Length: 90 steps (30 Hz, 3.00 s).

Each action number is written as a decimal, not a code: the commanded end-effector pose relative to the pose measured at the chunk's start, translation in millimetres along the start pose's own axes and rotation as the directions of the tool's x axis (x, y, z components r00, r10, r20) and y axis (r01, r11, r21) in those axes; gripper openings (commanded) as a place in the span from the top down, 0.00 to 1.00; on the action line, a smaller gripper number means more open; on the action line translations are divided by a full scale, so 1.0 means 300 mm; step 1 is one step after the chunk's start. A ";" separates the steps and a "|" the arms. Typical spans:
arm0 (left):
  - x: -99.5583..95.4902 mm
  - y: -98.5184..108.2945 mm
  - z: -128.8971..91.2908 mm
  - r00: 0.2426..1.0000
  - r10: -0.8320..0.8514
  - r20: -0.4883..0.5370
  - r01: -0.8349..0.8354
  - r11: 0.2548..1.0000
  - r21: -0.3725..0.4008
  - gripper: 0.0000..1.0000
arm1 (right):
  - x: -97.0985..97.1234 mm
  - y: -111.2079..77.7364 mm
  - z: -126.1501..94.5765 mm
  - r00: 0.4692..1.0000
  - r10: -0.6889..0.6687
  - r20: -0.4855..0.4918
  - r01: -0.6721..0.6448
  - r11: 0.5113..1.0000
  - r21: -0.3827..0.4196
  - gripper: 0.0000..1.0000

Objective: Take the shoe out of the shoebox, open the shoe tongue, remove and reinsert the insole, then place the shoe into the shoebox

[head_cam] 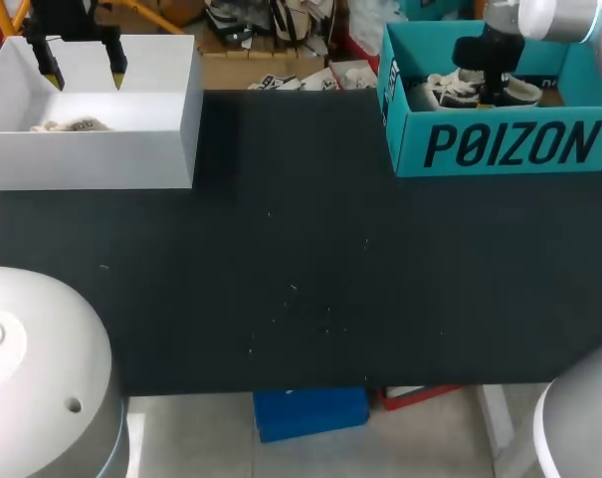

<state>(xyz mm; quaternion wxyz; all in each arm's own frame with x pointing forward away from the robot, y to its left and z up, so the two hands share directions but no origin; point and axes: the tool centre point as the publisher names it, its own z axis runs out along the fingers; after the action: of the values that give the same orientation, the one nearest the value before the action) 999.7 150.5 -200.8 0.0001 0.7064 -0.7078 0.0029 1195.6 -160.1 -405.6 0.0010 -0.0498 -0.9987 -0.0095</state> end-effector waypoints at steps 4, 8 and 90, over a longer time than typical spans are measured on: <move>0.000 0.000 -0.002 1.000 -0.001 0.002 0.001 1.000 -0.002 0.00 | -0.018 -0.019 -0.126 0.999 0.007 0.044 -0.008 1.000 0.027 1.00; 0.000 0.000 -0.002 1.000 -0.001 0.002 0.001 1.000 -0.002 0.00 | -0.016 -0.017 -0.207 0.997 0.014 0.071 -0.016 0.999 0.039 1.00; 0.000 0.000 -0.002 1.000 -0.001 0.002 0.001 1.000 -0.002 0.00 | 1.277 1.082 -0.279 0.932 0.033 0.360 -0.042 0.999 0.018 1.00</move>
<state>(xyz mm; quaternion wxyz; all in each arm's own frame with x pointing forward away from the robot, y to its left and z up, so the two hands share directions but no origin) 999.7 150.5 -200.7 0.0001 0.7064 -0.7078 0.0029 843.9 199.2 -296.4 -0.1812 -0.0746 -0.9804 0.0212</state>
